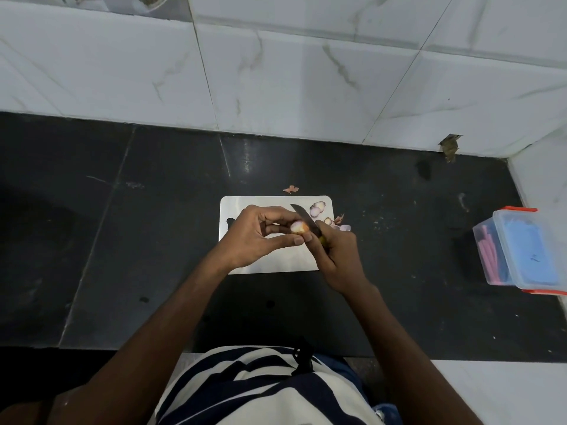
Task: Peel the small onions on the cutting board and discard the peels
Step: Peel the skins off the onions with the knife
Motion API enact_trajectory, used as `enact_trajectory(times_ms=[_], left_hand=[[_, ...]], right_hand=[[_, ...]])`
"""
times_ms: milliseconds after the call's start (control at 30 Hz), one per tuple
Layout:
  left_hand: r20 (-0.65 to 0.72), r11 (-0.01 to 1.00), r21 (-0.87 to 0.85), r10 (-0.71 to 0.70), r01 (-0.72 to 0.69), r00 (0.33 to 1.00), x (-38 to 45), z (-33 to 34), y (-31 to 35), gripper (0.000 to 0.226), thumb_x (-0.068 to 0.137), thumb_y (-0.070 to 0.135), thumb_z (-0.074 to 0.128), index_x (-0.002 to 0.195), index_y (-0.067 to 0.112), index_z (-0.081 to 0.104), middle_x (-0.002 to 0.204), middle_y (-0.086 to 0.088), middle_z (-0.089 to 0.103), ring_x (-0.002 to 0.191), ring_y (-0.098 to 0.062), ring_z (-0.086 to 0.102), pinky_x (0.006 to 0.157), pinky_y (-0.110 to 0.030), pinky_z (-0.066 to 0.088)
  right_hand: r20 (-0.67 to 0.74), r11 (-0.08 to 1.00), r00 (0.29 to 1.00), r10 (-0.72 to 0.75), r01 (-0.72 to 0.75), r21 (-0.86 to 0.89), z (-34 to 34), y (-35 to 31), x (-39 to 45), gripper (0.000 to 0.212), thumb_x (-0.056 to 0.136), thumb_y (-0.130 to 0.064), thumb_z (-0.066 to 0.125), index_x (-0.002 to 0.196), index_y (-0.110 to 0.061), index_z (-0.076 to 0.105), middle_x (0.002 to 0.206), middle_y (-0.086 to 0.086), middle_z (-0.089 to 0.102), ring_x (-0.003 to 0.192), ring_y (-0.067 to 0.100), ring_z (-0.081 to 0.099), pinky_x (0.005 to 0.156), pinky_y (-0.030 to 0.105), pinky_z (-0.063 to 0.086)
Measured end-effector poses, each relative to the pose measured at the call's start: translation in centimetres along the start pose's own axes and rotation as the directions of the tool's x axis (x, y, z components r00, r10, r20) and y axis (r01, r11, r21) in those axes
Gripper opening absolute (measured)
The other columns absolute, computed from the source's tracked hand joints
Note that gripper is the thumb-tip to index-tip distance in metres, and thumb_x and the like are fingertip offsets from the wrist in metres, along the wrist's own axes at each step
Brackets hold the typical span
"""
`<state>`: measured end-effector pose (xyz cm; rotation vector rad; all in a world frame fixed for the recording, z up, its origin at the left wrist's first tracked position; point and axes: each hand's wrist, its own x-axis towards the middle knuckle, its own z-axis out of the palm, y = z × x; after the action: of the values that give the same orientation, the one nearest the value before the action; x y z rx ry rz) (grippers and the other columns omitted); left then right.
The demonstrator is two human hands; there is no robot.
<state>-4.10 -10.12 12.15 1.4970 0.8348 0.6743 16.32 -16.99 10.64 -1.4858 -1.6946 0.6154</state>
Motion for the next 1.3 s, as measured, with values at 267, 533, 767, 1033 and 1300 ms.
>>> enact_trajectory(times_ms=[267,533,767,1033,1300], left_hand=[[-0.027,0.999,0.019,-0.032,0.032,0.999,-0.1,-0.3,0.0,0.03,0.09,0.013,0.088,0.119,0.012,0.083,0.124,0.001,0.082,0.118,-0.022,0.078,0.109,-0.044,0.061],[-0.051,1.0,-0.005,-0.029,0.029,0.998,-0.2,-0.3,-0.4,0.036,0.089,0.006,0.088,0.124,0.012,0.081,0.116,-0.002,0.082,0.113,-0.024,0.079,0.108,-0.043,0.061],[-0.056,0.999,0.012,-0.046,0.046,0.997,-0.3,0.2,-0.7,0.033,0.09,0.009,0.087,0.122,0.007,0.081,0.118,-0.006,0.082,0.113,-0.026,0.079,0.109,-0.051,0.061],[-0.042,0.997,0.05,-0.052,0.054,0.998,-0.2,0.3,-0.8,0.032,0.09,0.009,0.088,0.121,0.007,0.081,0.12,-0.005,0.082,0.116,-0.024,0.078,0.108,-0.047,0.061],[-0.075,0.99,-0.053,-0.133,0.129,0.988,-0.3,0.7,-0.9,0.037,0.092,0.01,0.086,0.128,0.007,0.078,0.121,-0.005,0.083,0.117,-0.023,0.079,0.111,-0.051,0.059]], right_hand=[[0.049,0.999,0.998,0.043,-0.044,0.019,0.5,0.5,-0.2,0.046,0.11,-0.041,0.049,0.076,-0.012,0.063,0.056,-0.013,0.042,0.05,0.01,0.042,0.052,0.024,0.028],[-0.035,0.991,0.992,0.12,-0.117,0.063,1.1,0.4,-0.4,0.061,0.106,-0.062,0.05,0.078,-0.009,0.064,0.054,-0.007,0.041,0.049,0.011,0.041,0.052,0.023,0.029],[-0.108,0.979,0.989,0.097,-0.115,-0.171,1.3,0.8,-1.3,0.063,0.106,-0.065,0.043,0.078,-0.011,0.059,0.056,-0.004,0.05,0.05,0.016,0.048,0.05,0.03,0.033],[-0.089,0.985,0.99,0.113,-0.123,-0.124,1.2,0.6,-1.4,0.065,0.107,-0.067,0.037,0.077,-0.013,0.057,0.057,-0.01,0.046,0.049,0.011,0.043,0.051,0.026,0.029],[-0.101,0.973,0.985,0.141,-0.157,-0.171,1.1,-0.1,-1.4,0.062,0.1,-0.07,0.048,0.075,-0.015,0.057,0.056,-0.011,0.045,0.05,0.008,0.047,0.053,0.022,0.03]])
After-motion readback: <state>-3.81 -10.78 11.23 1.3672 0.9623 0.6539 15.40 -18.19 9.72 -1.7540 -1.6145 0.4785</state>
